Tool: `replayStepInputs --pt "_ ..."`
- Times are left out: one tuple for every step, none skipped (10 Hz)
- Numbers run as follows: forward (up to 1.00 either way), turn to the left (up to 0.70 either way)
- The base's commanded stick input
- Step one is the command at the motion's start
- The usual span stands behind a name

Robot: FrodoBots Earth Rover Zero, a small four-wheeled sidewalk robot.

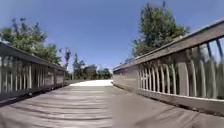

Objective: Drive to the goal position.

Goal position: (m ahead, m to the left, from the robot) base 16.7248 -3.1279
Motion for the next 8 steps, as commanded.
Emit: replayStepInputs --pt "0.7 0.0" --pt "0.7 0.0" --pt "0.7 0.0" --pt "0.7 0.0" --pt "0.7 0.0" --pt "0.7 0.0" --pt "0.7 0.0" --pt "0.7 0.0"
